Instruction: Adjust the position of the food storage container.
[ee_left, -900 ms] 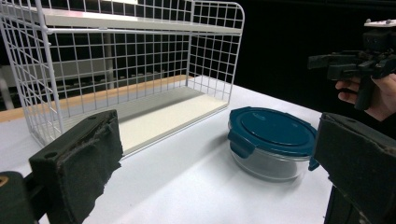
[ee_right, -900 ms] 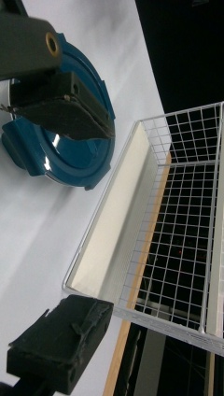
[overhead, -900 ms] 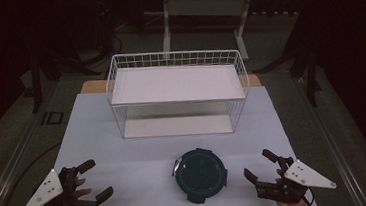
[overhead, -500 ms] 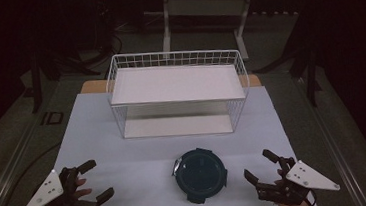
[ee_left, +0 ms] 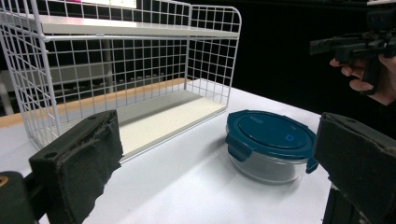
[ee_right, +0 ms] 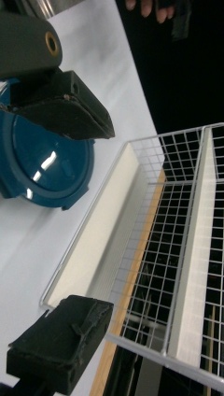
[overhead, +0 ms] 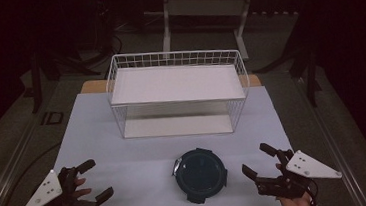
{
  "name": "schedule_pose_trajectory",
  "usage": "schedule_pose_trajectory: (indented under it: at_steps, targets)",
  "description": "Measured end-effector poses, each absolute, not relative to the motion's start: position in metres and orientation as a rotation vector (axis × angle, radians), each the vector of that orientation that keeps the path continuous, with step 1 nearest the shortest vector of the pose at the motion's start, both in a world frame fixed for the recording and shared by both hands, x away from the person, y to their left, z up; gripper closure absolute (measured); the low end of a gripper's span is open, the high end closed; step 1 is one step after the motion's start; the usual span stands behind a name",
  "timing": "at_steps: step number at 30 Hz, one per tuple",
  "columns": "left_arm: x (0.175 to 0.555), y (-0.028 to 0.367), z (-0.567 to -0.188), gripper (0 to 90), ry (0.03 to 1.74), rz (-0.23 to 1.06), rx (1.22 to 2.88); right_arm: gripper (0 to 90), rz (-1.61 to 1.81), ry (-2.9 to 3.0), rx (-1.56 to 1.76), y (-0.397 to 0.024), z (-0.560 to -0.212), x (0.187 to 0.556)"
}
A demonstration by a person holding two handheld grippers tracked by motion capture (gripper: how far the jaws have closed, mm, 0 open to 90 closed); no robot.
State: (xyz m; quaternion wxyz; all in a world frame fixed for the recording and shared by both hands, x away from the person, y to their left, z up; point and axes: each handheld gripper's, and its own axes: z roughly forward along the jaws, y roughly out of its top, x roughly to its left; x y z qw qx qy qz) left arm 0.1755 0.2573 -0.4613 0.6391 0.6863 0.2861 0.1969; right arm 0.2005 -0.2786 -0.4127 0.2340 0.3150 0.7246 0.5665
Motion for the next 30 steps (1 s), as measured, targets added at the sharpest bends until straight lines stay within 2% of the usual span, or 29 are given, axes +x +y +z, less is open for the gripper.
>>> schedule_pose_trajectory:
  at_steps: [10, 17, 19, 21, 22, 30]
  targets:
    - [0.176, 0.256, -0.461, 1.5, 0.650, 0.442, 1.572, 14.4, 1.627, 2.051, 0.917, -0.271, -0.406, 0.211]
    - [0.176, 0.256, -0.461, 1.5, 0.648, 0.447, 1.577, 23.3, 1.591, 2.166, 0.892, -0.256, -0.422, 0.210]
    - [0.176, 0.256, -0.461, 1.5, 0.647, 0.447, 1.580, 30.5, 1.600, 2.191, 0.894, -0.253, -0.429, 0.210]
    - [0.176, 0.255, -0.461, 1.5, 0.646, 0.448, 1.582, 33.1, 1.592, 2.201, 0.895, -0.252, -0.432, 0.209]
    - [0.176, 0.255, -0.461, 1.5, 0.645, 0.448, 1.581, 41.7, 1.547, 2.235, 0.880, -0.248, -0.438, 0.208]
    - [0.176, 0.255, -0.461, 1.5, 0.642, 0.447, 1.586, 67.6, 1.447, 2.353, 0.884, -0.235, -0.463, 0.204]
